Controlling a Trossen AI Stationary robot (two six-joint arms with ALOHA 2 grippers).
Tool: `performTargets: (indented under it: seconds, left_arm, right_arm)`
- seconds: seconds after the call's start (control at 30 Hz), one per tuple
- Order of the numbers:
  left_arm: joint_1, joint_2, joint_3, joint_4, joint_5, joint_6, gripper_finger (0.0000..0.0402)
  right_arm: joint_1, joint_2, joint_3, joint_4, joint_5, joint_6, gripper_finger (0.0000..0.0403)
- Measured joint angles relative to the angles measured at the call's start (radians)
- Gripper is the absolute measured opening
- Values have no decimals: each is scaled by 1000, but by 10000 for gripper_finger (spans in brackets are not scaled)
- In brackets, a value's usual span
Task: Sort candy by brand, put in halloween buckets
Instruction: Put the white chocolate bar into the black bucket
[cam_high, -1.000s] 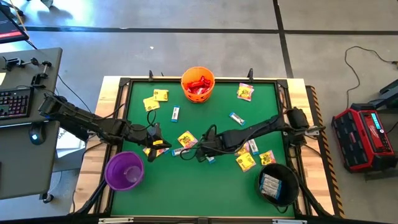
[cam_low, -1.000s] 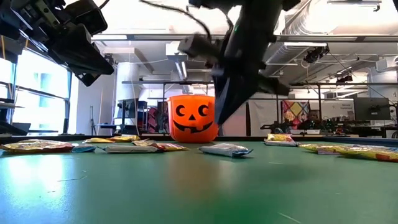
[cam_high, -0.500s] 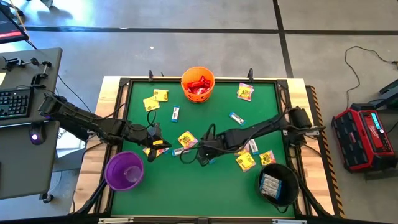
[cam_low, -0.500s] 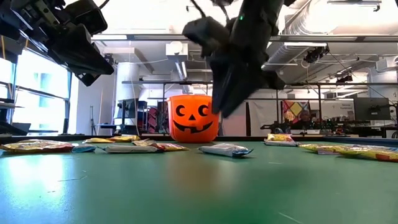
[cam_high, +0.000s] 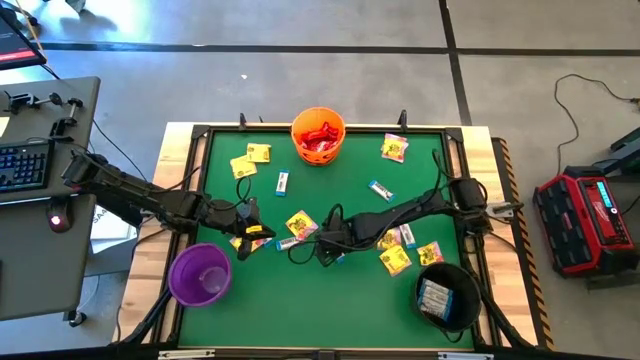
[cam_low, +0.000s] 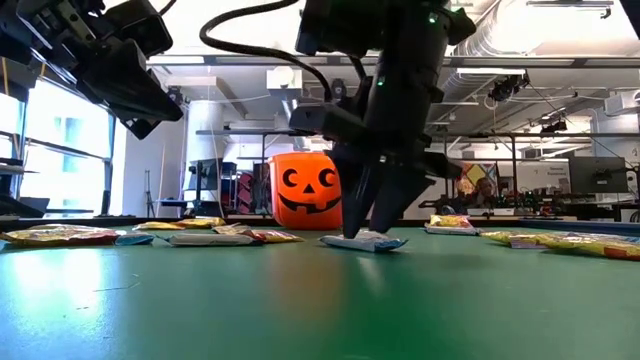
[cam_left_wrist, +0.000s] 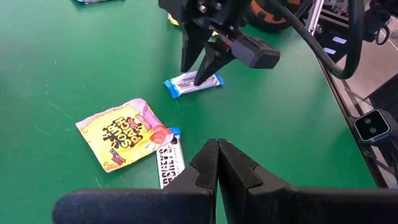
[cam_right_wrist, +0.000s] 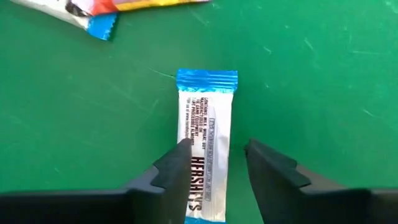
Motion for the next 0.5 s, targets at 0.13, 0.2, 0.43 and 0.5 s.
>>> performTargets:
  seconds: [0.13, 0.2, 0.43, 0.5]
  left_arm:
    - [0, 0, 0, -1, 0, 0, 0]
    - [0, 0, 0, -1, 0, 0, 0]
    - [0, 0, 0, -1, 0, -1, 0]
    - [0, 0, 0, -1, 0, -2, 0]
  right_arm:
    - [0, 13, 3, 7, -4, -1, 106]
    - [0, 15, 3, 7, -5, -1, 84]
    - [0, 14, 3, 2, -2, -18, 7]
    - [0, 13, 3, 2, -9, -17, 9]
